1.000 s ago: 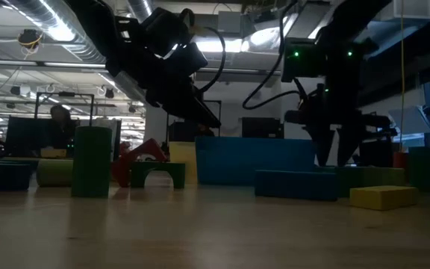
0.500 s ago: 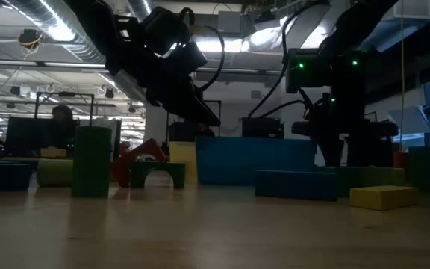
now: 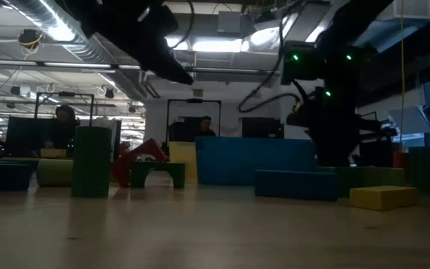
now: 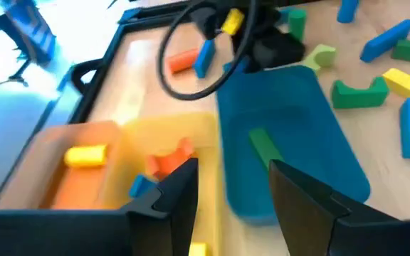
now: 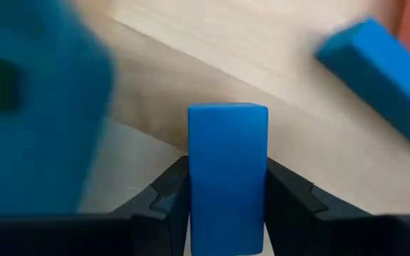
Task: Sort blocks by size
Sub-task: Put the blue arch block into the yellow bin
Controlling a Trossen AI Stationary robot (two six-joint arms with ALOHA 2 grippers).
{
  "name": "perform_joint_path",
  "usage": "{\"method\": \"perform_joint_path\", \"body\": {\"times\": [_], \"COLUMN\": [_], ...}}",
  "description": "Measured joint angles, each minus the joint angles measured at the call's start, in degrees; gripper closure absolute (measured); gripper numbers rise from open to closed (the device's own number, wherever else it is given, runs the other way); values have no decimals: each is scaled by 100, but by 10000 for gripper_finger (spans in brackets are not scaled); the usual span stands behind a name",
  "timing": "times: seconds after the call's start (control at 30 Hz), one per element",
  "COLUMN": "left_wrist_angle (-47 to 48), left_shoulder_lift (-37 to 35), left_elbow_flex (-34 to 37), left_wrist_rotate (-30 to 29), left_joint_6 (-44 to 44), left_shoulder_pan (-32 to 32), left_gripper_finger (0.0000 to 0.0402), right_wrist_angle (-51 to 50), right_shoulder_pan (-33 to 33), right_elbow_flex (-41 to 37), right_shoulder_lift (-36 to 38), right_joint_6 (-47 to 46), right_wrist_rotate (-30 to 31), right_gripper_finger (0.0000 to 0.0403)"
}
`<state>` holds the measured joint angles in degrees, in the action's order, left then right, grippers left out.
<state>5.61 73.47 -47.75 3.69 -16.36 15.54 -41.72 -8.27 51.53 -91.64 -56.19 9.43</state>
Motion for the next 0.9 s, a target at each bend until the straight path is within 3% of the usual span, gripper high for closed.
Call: {"method": "perform_joint_path", "body": {"times": [0.17,0.33,0.43,0.57,0.73,0.9], "left_wrist_angle": [783,1335,1575,1753,2036,2750], "left_shoulder_lift": [-539,-864,-973,-1004,-1006,-1006], "left_elbow_flex": [0,0,0,0,0,0], "left_wrist_rotate": [-175,-272,-292,-292,-292,-289], "left_joint_6": [282,683,878,1095,1301,1797], "left_shoulder_pan": [175,308,360,397,404,401], "left_gripper_finger": [247,247,247,247,247,247], "right_wrist_angle": [-921,-2126,-2267,-1419,420,1660], "right_shoulder_pan": [0,0,-1,-4,-8,-43], "right_elbow_flex": [708,1516,1898,2180,2183,2184], "right_shoulder_lift": [0,4,4,9,-39,-284], "right_joint_6": [702,1057,1463,2565,4369,5591], "right_wrist_rotate": [102,819,1297,1487,1124,1066], "right_gripper_finger": [267,265,264,263,262,261]}}
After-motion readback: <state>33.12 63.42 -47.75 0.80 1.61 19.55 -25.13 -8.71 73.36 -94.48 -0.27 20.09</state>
